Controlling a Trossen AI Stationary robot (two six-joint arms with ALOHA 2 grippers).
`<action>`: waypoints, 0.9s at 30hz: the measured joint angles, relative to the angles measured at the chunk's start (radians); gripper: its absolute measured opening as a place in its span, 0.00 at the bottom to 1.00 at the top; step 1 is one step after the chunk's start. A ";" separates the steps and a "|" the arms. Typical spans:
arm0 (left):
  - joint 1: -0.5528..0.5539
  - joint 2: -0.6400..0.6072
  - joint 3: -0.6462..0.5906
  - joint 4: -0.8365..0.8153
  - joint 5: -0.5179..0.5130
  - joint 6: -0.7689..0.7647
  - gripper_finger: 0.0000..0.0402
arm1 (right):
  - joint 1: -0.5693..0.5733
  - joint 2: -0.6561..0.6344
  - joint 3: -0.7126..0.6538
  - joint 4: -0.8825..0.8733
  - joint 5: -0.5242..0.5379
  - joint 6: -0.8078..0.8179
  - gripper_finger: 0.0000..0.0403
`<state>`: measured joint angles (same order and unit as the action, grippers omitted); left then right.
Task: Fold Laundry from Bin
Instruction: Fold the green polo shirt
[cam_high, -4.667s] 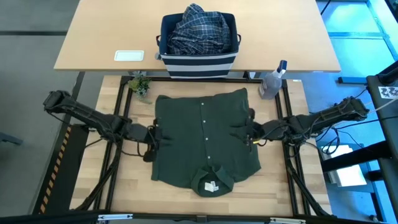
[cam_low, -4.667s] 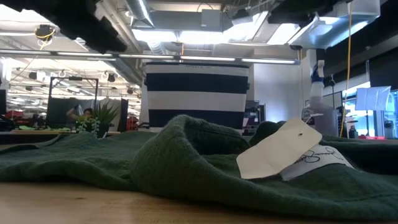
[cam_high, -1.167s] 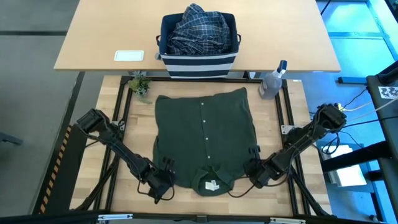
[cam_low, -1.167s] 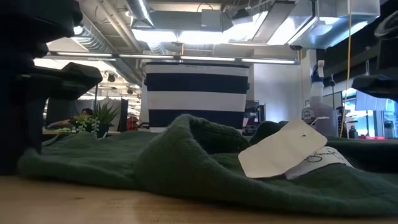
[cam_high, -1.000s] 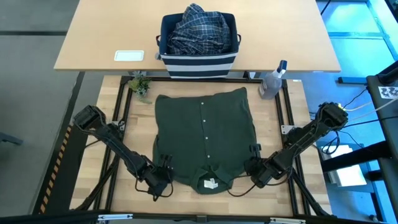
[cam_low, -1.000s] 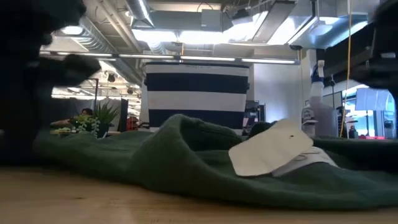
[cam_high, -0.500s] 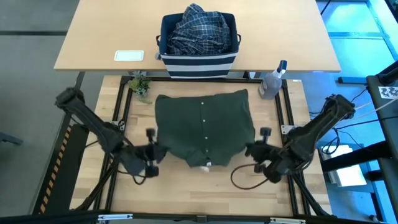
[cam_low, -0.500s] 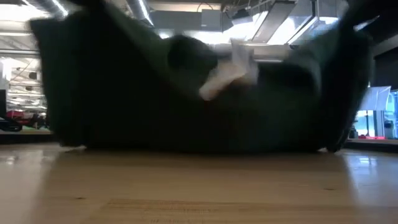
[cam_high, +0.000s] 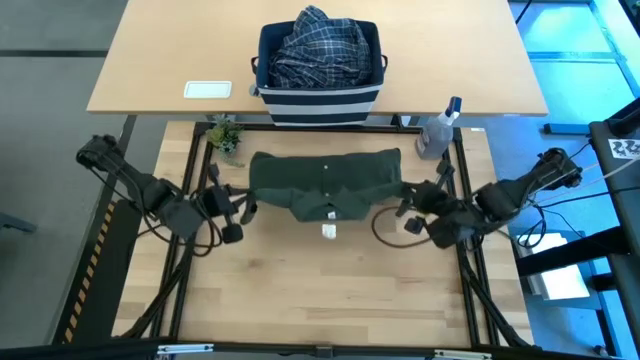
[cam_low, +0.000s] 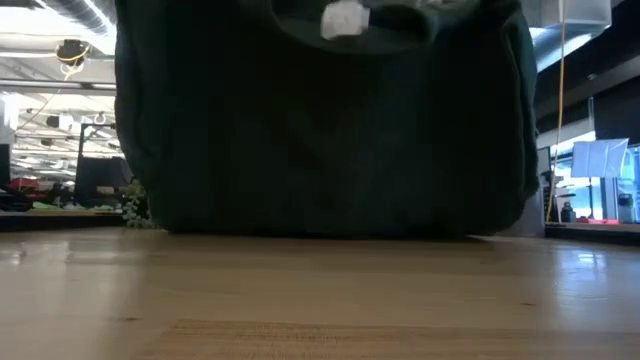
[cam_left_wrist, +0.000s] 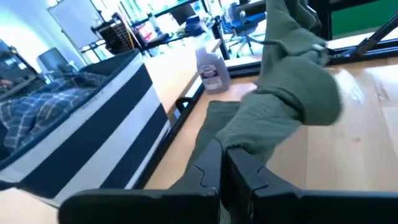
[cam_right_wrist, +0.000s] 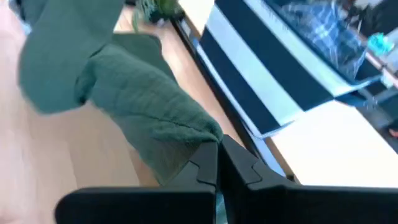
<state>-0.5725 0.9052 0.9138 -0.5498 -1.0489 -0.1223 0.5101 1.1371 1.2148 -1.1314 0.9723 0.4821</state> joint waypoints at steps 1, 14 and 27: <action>0.006 -0.007 0.000 -0.009 0.019 -0.003 0.00 | -0.011 -0.001 0.000 -0.006 -0.022 -0.001 0.00; -0.052 0.063 0.001 -0.202 0.463 -0.283 0.00 | 0.043 0.035 0.000 0.044 -0.392 0.036 0.00; -0.182 0.454 0.001 -0.179 0.843 -0.539 0.00 | 0.183 0.292 -0.116 0.247 -0.700 0.072 0.00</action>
<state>-0.7550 1.3597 0.9150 -0.7291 -0.2056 -0.6613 0.6927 1.4292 1.0991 -0.8845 0.2725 0.5538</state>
